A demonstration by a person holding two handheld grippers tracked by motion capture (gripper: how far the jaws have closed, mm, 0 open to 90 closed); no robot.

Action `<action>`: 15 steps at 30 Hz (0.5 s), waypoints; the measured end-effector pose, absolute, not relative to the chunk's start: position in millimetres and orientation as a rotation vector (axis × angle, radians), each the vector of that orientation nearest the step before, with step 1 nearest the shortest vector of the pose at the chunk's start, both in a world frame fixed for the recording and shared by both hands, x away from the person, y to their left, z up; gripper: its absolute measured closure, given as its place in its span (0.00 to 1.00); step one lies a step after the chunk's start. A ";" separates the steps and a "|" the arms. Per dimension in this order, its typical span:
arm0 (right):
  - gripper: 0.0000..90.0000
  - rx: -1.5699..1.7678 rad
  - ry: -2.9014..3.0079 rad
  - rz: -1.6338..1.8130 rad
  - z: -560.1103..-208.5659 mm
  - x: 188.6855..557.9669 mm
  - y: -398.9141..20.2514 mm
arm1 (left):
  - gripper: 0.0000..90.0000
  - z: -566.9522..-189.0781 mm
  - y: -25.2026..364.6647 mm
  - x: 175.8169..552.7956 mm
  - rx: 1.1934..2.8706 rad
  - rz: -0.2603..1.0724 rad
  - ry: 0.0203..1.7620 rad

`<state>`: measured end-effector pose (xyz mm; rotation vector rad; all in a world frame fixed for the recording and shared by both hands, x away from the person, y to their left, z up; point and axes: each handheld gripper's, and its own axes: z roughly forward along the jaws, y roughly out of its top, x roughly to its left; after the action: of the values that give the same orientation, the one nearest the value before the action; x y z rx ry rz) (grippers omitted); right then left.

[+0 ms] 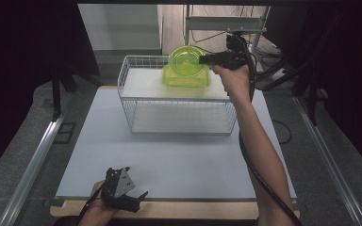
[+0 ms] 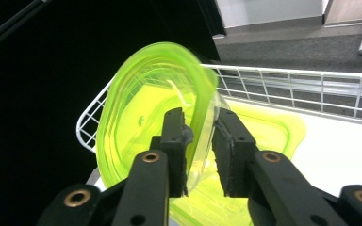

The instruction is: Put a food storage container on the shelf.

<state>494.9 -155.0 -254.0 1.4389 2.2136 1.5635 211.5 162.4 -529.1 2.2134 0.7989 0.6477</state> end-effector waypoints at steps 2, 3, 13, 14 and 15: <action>0.82 1.443 2.206 1.553 -253.7 495.3 -154.3 | 0.00 -528.9 162.5 211.4 2.214 0.649 0.798; 0.82 1.441 2.203 1.548 -253.6 495.7 -153.8 | 0.00 -528.9 162.5 211.4 2.215 0.649 0.797; 0.76 1.452 2.179 1.522 -256.6 501.2 -152.0 | 0.00 -529.6 162.2 211.5 2.219 0.644 0.796; 0.75 1.451 2.171 1.514 -256.9 501.6 -151.5 | 0.00 -529.8 162.2 211.5 2.219 0.642 0.796; 0.75 1.451 2.171 1.514 -256.9 501.6 -151.5 | 0.00 -529.9 162.1 211.5 2.220 0.641 0.796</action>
<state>501.6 -151.5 -256.9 1.4505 2.1707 1.5139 211.5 162.1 -529.9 2.2201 0.7958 0.6413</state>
